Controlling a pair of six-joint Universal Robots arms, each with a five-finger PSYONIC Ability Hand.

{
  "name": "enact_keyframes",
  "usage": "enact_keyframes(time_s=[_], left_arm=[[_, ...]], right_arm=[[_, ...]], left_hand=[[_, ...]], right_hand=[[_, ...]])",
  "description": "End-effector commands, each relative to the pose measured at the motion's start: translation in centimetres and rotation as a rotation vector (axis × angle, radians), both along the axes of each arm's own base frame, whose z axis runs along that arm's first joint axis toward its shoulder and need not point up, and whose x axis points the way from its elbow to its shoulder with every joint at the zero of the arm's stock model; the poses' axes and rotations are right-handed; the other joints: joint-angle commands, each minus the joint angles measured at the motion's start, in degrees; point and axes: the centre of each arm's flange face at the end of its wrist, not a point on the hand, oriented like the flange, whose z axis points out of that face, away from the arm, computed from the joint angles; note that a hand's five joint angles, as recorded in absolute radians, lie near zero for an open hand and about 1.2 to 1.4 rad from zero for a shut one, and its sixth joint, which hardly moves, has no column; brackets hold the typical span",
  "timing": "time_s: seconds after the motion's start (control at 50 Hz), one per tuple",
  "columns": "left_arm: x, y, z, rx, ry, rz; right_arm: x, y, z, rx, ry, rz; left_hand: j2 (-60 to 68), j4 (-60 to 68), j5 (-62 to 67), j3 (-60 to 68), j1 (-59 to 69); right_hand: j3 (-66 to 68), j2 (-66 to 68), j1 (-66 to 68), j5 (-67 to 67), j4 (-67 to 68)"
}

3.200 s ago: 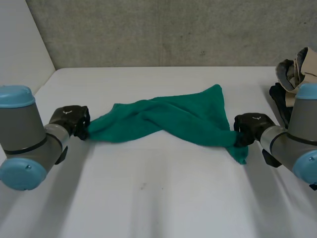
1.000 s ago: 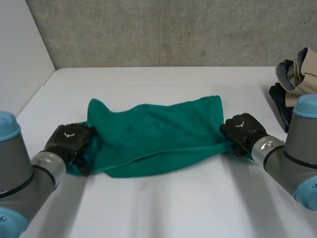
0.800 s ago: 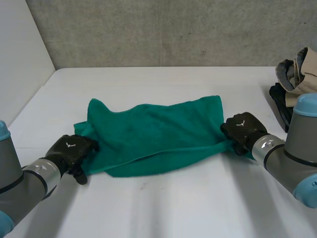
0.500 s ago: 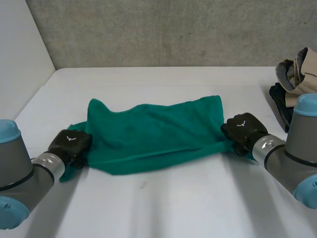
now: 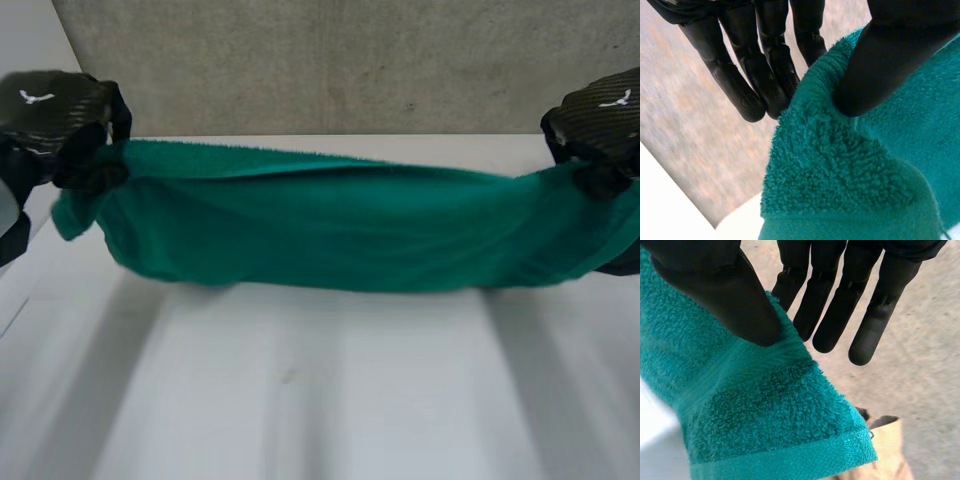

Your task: Fold the laundry.

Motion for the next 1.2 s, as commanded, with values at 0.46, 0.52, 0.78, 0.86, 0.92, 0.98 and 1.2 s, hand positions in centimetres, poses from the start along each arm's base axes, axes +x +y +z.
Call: enact_keyframes(time_s=[0.46,0.52,0.78,0.86,0.92,0.98,1.2], left_arm=[[-3.1,-12.7,7.1,-0.646,0.354,-0.015],[-2.6,-12.5,4.1,-0.547,0.319,-0.001],[-0.9,-9.5,-17.5,-0.045,0.022,0.058],[0.2,-9.8,-22.3,-0.006,-0.126,0.080],[0.4,-9.7,-23.8,0.005,-0.207,0.073],[0.6,-9.6,-24.4,-0.003,-0.289,0.072],[2.1,-9.5,-22.1,-0.068,-0.302,0.125]], right_arm=[[4.6,-9.8,7.6,-0.772,-0.350,-0.010],[4.5,-9.5,5.0,-0.679,-0.313,0.009],[3.4,-7.2,-16.0,-0.003,-0.091,0.056],[3.3,-6.7,-19.9,0.086,-0.013,0.071],[3.2,-6.5,-21.2,0.121,0.023,0.072],[3.0,-6.3,-21.6,0.146,0.052,0.067],[2.4,-6.0,-20.0,0.143,0.012,0.036]], left_hand=[[11.44,11.48,14.15,11.87,12.87],[11.44,11.48,14.15,11.87,12.87],[11.44,11.48,14.15,11.87,12.87],[11.44,11.48,14.15,11.87,12.87],[11.44,11.48,14.15,11.87,12.87],[11.44,11.48,14.15,11.87,12.87],[-24.53,-24.49,-21.82,-24.10,-23.10]], right_hand=[[11.69,12.44,16.52,11.54,11.34],[11.69,12.44,16.52,11.54,11.34],[11.69,12.44,16.52,11.54,11.34],[11.69,12.44,16.52,11.54,11.34],[11.69,12.44,16.52,11.54,11.34],[11.69,12.44,16.52,11.54,11.34],[11.69,12.44,16.52,11.54,11.34]])
